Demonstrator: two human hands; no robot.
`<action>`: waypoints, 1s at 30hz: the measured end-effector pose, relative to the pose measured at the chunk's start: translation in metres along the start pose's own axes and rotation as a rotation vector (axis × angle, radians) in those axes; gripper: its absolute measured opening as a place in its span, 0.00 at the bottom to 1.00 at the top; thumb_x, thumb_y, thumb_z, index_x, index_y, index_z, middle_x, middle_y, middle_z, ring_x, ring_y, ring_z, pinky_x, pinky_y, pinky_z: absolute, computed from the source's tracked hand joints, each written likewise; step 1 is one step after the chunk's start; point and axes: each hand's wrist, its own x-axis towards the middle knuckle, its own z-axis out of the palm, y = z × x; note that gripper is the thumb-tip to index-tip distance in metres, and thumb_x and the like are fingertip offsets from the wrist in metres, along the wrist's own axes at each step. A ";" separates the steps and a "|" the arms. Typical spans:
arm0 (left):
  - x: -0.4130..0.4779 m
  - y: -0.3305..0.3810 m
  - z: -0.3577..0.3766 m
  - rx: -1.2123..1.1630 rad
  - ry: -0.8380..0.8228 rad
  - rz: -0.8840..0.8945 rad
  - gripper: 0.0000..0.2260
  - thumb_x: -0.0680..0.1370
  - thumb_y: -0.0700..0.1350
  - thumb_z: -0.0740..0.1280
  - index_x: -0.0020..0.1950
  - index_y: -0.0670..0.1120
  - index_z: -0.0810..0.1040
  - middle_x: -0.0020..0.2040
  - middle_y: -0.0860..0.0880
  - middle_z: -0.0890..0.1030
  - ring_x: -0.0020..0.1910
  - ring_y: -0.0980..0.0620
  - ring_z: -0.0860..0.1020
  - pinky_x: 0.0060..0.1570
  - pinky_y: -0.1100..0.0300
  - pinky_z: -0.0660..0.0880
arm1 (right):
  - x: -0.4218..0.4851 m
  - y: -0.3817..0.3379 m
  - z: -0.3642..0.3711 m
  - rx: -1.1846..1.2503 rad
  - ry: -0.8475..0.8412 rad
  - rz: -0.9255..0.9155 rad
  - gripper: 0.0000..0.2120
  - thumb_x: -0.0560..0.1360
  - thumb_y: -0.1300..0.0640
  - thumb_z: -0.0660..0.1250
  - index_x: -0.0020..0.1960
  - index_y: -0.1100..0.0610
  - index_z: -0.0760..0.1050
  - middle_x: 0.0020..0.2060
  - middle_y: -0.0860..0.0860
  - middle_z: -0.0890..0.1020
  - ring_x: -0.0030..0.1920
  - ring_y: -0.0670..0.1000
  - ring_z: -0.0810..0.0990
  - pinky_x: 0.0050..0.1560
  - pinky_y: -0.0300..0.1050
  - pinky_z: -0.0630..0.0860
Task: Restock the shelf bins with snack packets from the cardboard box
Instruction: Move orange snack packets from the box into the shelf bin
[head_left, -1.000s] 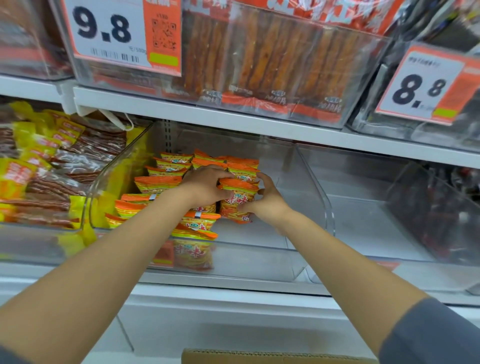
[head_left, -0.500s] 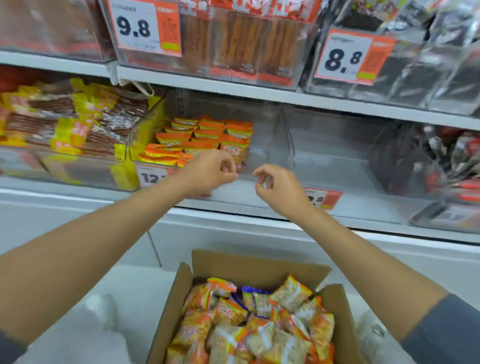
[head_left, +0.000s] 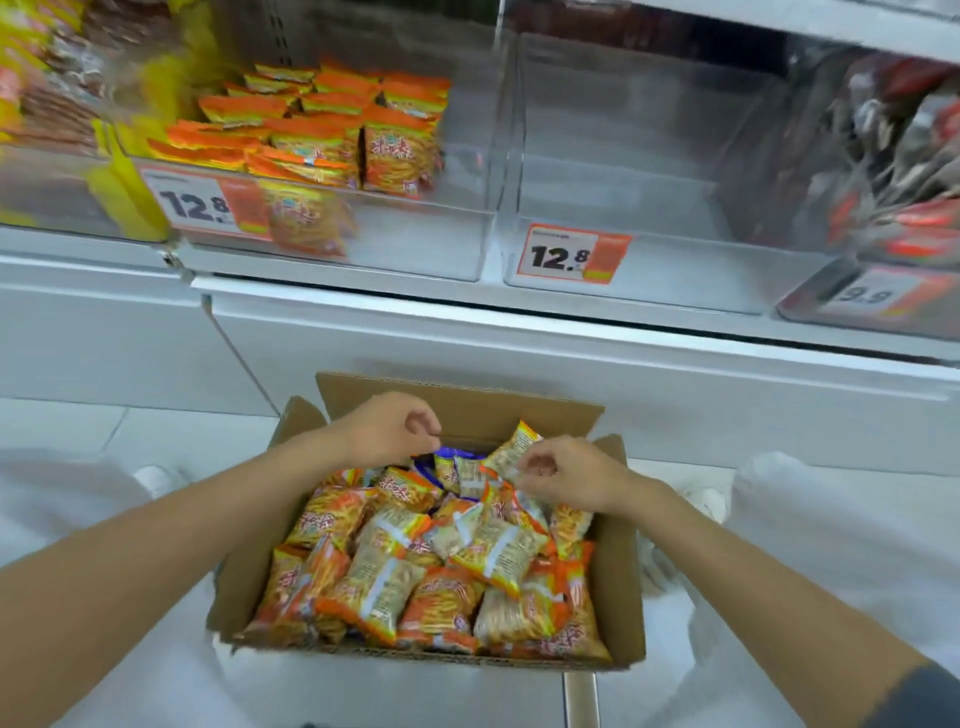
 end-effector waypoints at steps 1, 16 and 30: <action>0.003 0.003 0.003 -0.018 -0.005 0.006 0.07 0.77 0.50 0.70 0.53 0.50 0.80 0.48 0.54 0.81 0.47 0.59 0.79 0.42 0.68 0.72 | 0.003 -0.002 0.006 -0.027 -0.045 0.017 0.17 0.75 0.44 0.69 0.57 0.54 0.78 0.44 0.47 0.79 0.44 0.47 0.78 0.43 0.42 0.74; -0.009 0.028 0.006 -0.620 -0.121 -0.124 0.34 0.72 0.48 0.75 0.74 0.54 0.64 0.65 0.53 0.72 0.63 0.51 0.75 0.58 0.53 0.77 | 0.002 -0.041 -0.027 0.678 0.345 -0.104 0.10 0.79 0.60 0.64 0.50 0.47 0.82 0.37 0.59 0.80 0.38 0.54 0.76 0.42 0.49 0.75; -0.009 0.008 0.020 -0.446 0.092 -0.332 0.29 0.70 0.45 0.78 0.68 0.48 0.71 0.65 0.44 0.73 0.56 0.47 0.77 0.46 0.58 0.78 | -0.013 -0.019 0.034 0.410 -0.087 0.010 0.27 0.72 0.49 0.75 0.68 0.52 0.72 0.55 0.49 0.77 0.56 0.48 0.78 0.56 0.41 0.77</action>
